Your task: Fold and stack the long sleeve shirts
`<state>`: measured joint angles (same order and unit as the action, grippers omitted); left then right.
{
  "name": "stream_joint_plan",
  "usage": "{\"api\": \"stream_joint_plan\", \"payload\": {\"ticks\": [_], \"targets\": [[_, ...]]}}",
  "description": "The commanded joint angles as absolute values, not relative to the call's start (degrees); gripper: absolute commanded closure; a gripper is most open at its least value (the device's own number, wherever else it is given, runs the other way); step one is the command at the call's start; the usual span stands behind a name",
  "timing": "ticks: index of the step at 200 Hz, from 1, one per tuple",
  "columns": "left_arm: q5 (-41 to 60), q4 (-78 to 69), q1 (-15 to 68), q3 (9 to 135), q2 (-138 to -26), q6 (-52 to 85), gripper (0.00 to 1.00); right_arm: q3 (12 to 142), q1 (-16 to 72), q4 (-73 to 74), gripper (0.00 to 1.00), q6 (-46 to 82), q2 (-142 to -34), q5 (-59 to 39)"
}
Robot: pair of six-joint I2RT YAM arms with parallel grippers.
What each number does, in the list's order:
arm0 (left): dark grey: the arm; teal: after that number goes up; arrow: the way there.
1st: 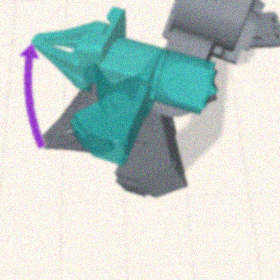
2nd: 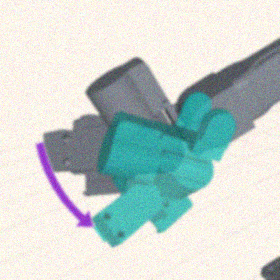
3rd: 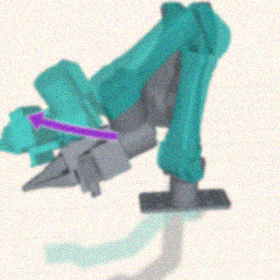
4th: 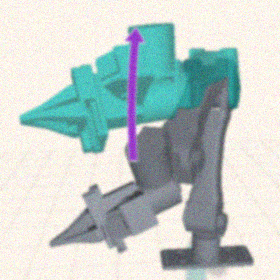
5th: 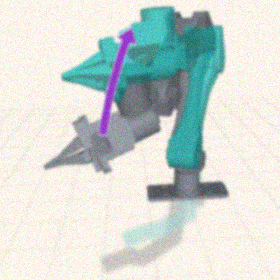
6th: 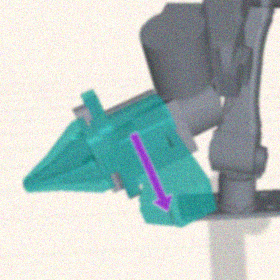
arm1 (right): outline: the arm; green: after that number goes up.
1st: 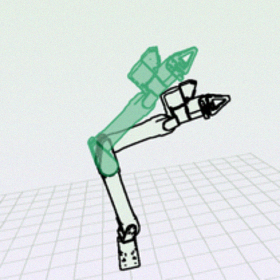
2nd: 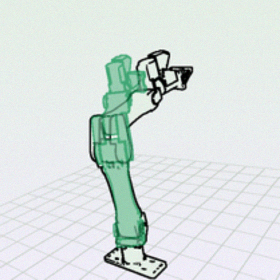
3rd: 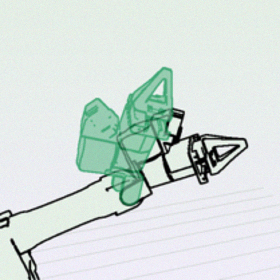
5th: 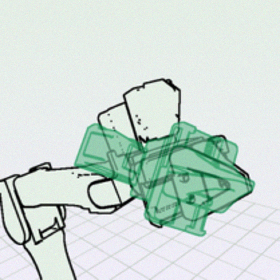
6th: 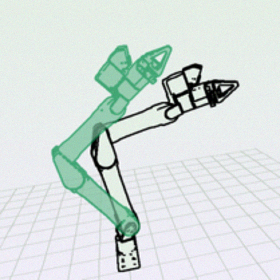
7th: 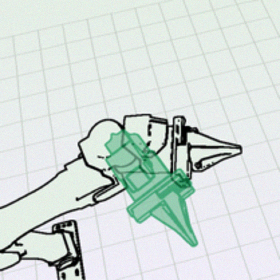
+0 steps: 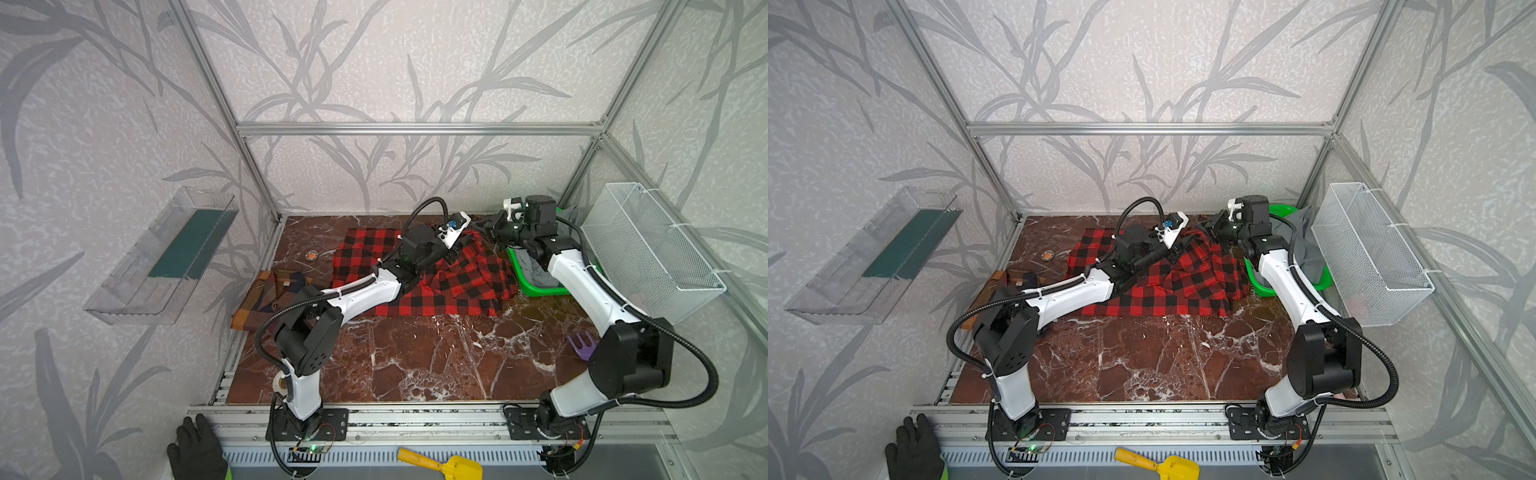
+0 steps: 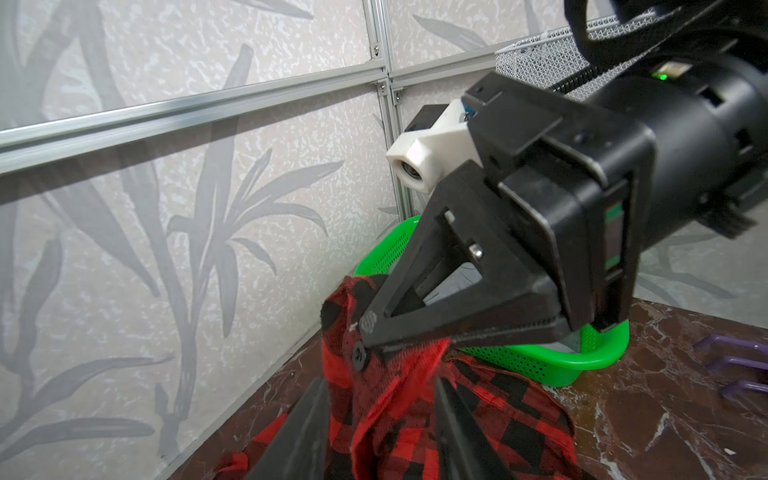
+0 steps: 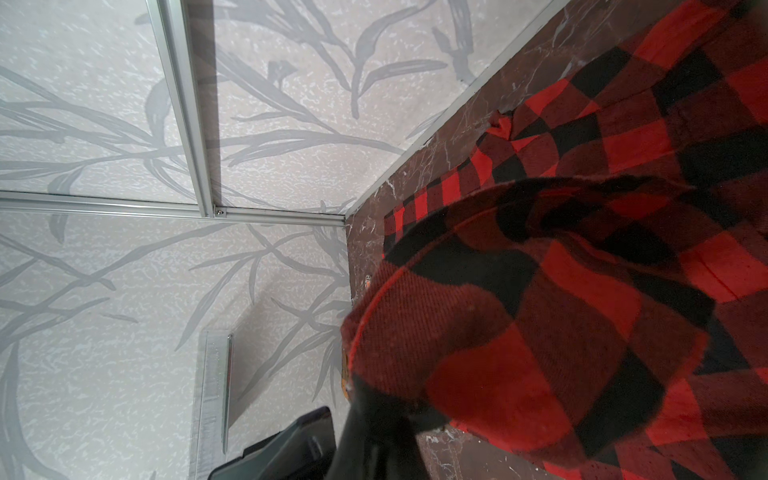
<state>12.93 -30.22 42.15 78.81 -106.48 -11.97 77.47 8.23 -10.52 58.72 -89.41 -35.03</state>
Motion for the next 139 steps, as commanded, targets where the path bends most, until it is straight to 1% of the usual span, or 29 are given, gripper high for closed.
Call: {"api": "stream_joint_plan", "payload": {"ticks": [1, 55, 69, 85, 97, 105, 123, 139], "targets": [[15.37, -27.12, 42.37, 81.34, -108.08, -12.89, 0.63, 77.17, 8.0, -8.52, 1.0, 58.01, -86.77, -36.39], [15.14, -22.85, 42.39, 83.25, -109.39, -14.41, 0.66, 77.09, 8.0, -8.6, 1.0, 57.41, -85.95, -36.83], [14.56, -23.23, 42.39, 83.41, -109.59, -14.46, 0.72, 77.08, 8.01, -8.53, 1.0, 57.45, -85.87, -37.17], [14.27, -23.79, 42.44, 83.67, -109.62, -14.33, 0.75, 76.93, 8.04, -8.59, 1.0, 57.3, -85.78, -37.35], [13.77, -23.91, 42.36, 84.43, -109.72, -14.12, 0.83, 76.76, 8.02, -8.45, 1.0, 57.24, -85.68, -37.57], [13.41, -23.91, 42.37, 84.98, -109.82, -14.23, 0.86, 76.66, 8.04, -8.21, 1.0, 57.3, -85.69, -37.77], [13.1, -22.96, 42.41, 86.43, -110.03, -14.62, 1.0, 76.73, 8.07, -8.1, 1.0, 57.35, -85.53, -38.06], [13.75, -20.06, 42.28, 88.37, -109.95, -15.9, 1.0, 76.91, 7.92, -7.86, 1.0, 57.28, -85.3, -38.35]]}}
